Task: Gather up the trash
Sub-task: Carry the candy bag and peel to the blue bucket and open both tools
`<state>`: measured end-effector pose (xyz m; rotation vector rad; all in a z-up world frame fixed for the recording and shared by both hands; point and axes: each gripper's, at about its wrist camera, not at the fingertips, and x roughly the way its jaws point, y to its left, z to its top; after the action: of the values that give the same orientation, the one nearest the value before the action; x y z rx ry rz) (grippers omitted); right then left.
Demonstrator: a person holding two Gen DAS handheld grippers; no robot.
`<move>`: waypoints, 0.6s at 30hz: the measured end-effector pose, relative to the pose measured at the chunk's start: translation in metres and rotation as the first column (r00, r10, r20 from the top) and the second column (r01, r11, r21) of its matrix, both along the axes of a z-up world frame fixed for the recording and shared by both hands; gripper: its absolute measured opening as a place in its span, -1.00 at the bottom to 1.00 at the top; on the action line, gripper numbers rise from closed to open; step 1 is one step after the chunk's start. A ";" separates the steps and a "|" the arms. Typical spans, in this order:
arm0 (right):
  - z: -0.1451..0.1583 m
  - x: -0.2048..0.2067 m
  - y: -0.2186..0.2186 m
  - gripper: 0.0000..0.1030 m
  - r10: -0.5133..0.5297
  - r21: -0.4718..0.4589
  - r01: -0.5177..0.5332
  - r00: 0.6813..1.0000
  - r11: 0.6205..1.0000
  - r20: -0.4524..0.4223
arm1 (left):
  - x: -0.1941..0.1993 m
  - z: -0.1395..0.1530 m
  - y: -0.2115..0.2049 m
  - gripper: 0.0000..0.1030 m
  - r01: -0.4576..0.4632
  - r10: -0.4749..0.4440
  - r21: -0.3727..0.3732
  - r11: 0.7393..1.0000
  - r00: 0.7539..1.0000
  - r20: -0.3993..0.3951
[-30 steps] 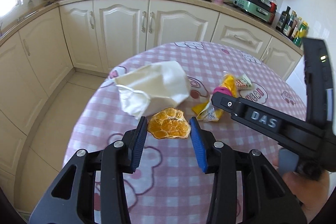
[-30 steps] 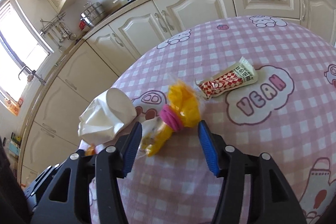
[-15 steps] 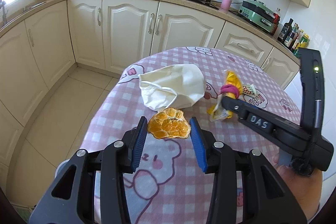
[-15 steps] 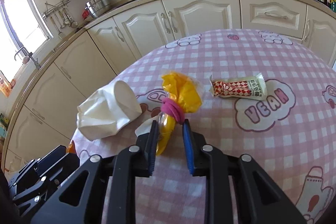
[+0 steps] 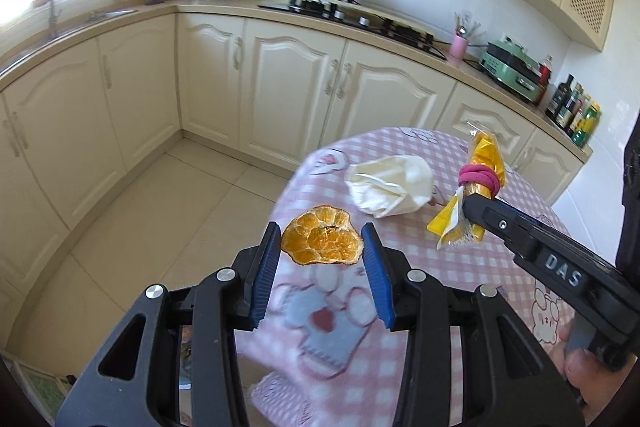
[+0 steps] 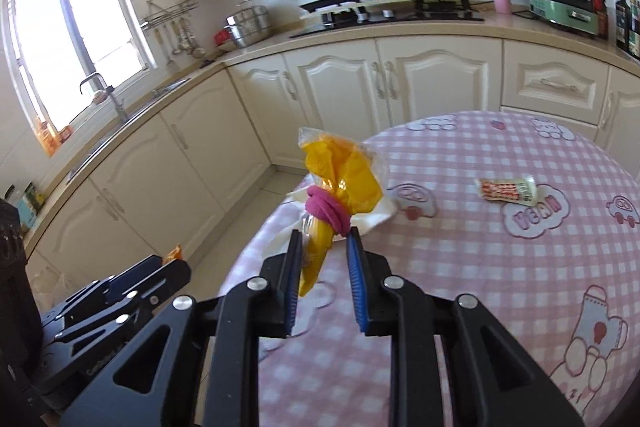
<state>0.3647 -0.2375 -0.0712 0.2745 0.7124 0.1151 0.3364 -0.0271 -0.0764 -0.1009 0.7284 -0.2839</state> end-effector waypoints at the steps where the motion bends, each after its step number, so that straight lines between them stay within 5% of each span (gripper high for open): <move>1: 0.002 -0.002 0.008 -0.58 0.015 0.001 -0.015 1.000 1.000 0.005 | -0.003 0.001 0.007 -0.24 -0.012 0.012 0.002 1.000 1.000 0.003; 18: -0.017 -0.011 0.179 -0.58 0.310 0.000 -0.310 0.950 0.951 -0.047 | -0.027 -0.016 0.146 -0.24 -0.250 0.250 -0.002 0.968 0.967 -0.042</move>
<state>0.3535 -0.0581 -0.0885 0.1560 0.7988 0.4063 0.3098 0.1189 -0.0926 -0.2046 0.7476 -0.0435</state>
